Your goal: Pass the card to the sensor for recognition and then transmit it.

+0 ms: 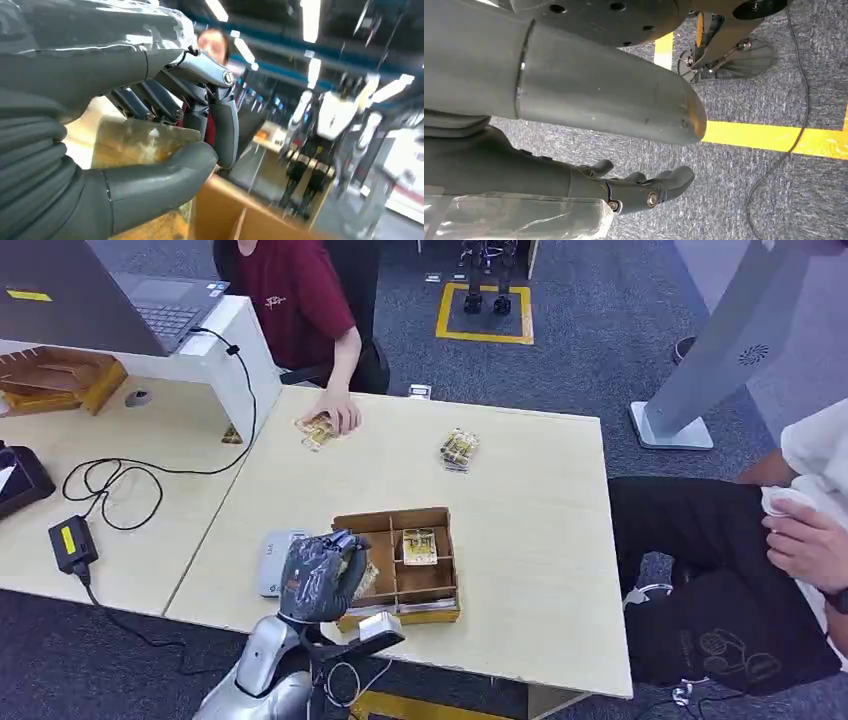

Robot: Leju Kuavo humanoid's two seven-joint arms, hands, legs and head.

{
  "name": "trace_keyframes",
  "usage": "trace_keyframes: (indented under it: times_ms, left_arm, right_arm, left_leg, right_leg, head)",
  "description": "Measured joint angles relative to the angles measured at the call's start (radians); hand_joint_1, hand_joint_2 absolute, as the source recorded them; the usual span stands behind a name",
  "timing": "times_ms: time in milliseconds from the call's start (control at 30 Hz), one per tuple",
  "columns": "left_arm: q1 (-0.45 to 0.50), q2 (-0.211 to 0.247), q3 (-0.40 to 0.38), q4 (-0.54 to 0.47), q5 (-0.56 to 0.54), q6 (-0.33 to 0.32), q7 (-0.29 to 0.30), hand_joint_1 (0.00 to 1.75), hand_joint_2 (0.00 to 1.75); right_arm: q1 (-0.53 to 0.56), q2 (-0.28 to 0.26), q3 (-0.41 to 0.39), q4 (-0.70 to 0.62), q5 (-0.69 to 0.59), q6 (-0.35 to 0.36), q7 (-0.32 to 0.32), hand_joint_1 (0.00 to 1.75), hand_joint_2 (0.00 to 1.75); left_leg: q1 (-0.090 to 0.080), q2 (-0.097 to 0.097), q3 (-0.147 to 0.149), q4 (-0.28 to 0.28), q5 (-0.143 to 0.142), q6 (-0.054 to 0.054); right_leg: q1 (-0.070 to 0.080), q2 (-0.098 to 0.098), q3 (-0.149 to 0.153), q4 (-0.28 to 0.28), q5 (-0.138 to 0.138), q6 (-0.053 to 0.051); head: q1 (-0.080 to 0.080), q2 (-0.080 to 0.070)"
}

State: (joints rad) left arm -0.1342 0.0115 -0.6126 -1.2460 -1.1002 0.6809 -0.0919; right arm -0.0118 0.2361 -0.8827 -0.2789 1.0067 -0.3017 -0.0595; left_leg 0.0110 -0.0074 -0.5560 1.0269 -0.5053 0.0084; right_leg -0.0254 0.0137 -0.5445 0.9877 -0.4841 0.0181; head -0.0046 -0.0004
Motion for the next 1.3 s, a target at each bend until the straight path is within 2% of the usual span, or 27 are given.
trace_keyframes:
  times_ms: [67, 133, 367, 533, 767, 900, 1100, 1300]
  left_arm:
    - [-0.048, 0.033, 0.0, -0.112, 0.009, -0.008, 0.011, 1.75, 1.75]
    - [-0.059, 0.048, 0.0, -0.158, 0.01, -0.007, 0.016, 1.75, 1.75]
    - [-0.083, 0.073, 0.0, -0.207, 0.021, -0.004, 0.02, 1.75, 1.75]
    - [-0.129, 0.076, 0.009, -0.206, 0.001, 0.002, 0.07, 1.75, 1.75]
    - [-0.264, 0.055, 0.09, -0.102, -0.037, 0.002, 0.155, 1.75, 1.75]
    - [-0.342, 0.045, 0.144, -0.018, -0.046, 0.0, 0.166, 1.75, 1.75]
    - [-0.446, 0.035, 0.192, 0.099, -0.102, 0.002, 0.218, 1.75, 1.75]
    - [-0.502, 0.027, 0.254, 0.168, -0.131, 0.003, 0.217, 1.75, 1.75]
  right_arm:
    - [0.001, 0.0, 0.005, 0.0, 0.006, -0.001, 0.004, 0.0, 0.0]
    - [0.001, 0.0, 0.005, -0.001, 0.006, -0.001, 0.005, 0.0, 0.0]
    - [0.002, 0.0, 0.013, -0.002, 0.018, 0.0, 0.017, 0.0, 0.0]
    - [0.0, 0.0, 0.031, -0.002, 0.041, -0.001, 0.03, 0.0, 0.0]
    - [-0.015, -0.002, 0.065, 0.007, 0.07, -0.02, 0.042, 0.0, 0.0]
    - [-0.025, -0.003, 0.086, 0.014, 0.084, -0.022, 0.056, 0.0, 0.0]
    - [-0.041, -0.005, 0.116, 0.02, 0.101, -0.02, 0.076, 0.0, 0.0]
    - [-0.053, -0.005, 0.141, 0.022, 0.104, -0.02, 0.088, 0.0, 0.0]
  left_leg:
    - [0.0, 0.0, 0.0, 0.0, 0.0, 0.0]
    - [0.0, 0.0, 0.0, 0.0, 0.0, 0.0]
    - [0.0, 0.0, 0.0, 0.0, 0.0, 0.0]
    - [0.0, 0.0, 0.0, 0.0, 0.001, 0.0]
    - [0.0, 0.0, 0.0, 0.0, 0.002, -0.001]
    - [0.0, 0.0, 0.0, 0.0, 0.003, -0.001]
    - [0.0, 0.0, 0.0, 0.0, 0.003, -0.001]
    - [0.0, 0.0, 0.0, 0.0, 0.003, -0.002]
  right_leg:
    - [0.0, 0.0, 0.0, 0.0, 0.0, 0.0]
    - [0.0, 0.0, 0.0, 0.0, 0.0, 0.0]
    - [0.0, 0.0, 0.0, 0.0, 0.0, 0.0]
    - [0.0, 0.0, 0.0, 0.0, 0.0, 0.0]
    - [0.0, 0.0, 0.0, 0.001, 0.002, 0.0]
    - [0.0, 0.0, 0.0, 0.001, 0.002, -0.001]
    - [0.0, 0.0, 0.0, 0.002, 0.002, -0.001]
    - [0.0, 0.001, 0.0, 0.002, 0.002, -0.001]
  head:
    - [0.0, 0.0]
    - [0.0, 0.0]
    - [0.0, 0.0]
    - [0.0, 0.0]
    - [0.0, 0.0]
    - [0.0, 0.0]
    - [0.001, 0.0]
    - [0.0, 0.0]
